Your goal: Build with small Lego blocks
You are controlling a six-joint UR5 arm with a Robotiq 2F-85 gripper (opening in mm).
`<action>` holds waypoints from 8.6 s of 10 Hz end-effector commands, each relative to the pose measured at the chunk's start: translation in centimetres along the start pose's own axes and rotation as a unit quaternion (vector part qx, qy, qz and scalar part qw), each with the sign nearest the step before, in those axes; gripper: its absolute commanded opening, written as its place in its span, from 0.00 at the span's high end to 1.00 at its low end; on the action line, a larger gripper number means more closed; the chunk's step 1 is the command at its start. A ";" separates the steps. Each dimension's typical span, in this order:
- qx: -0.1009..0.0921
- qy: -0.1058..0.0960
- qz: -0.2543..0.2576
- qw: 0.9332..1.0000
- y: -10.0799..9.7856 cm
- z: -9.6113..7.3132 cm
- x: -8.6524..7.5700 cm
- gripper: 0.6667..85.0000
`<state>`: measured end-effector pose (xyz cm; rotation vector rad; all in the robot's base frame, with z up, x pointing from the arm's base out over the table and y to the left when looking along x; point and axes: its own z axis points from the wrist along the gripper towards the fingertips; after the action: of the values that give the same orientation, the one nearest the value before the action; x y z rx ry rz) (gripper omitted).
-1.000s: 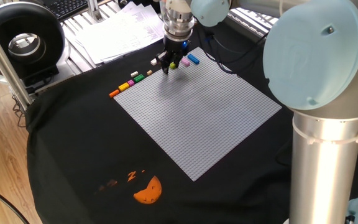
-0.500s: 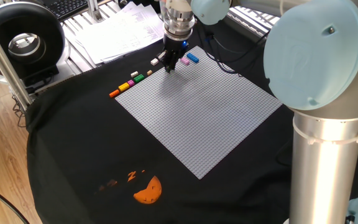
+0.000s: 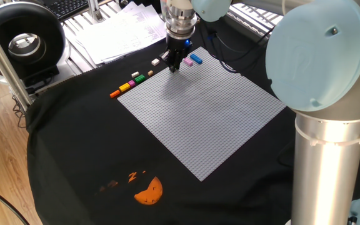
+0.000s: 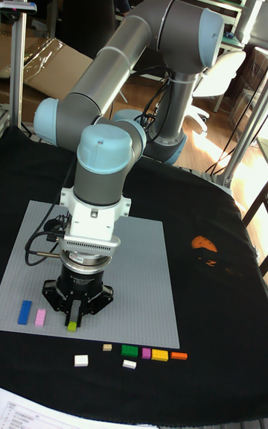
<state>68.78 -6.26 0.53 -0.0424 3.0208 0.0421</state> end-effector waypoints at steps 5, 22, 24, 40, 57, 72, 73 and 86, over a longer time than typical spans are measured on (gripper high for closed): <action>-0.017 -0.010 -0.004 1.000 0.6 -0.2 -0.5 0.67; -0.015 -0.018 -0.002 1.000 0.5 0.0 -0.9 0.70; -0.015 -0.018 0.001 1.000 0.5 0.0 -0.9 0.75; -0.011 -0.007 0.002 1.000 -0.1 -1.1 -0.1 0.78; -0.007 0.018 -0.054 0.998 -1.9 -4.0 -2.3 0.74; -0.005 0.019 -0.061 0.998 -2.3 -3.9 -2.5 0.84; -0.005 0.019 -0.061 0.998 -2.3 -3.9 -2.5 0.85; -0.011 -0.003 -0.134 0.991 -0.8 -2.6 -4.0 0.77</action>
<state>71.51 -7.83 3.91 -0.3146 3.0259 0.0513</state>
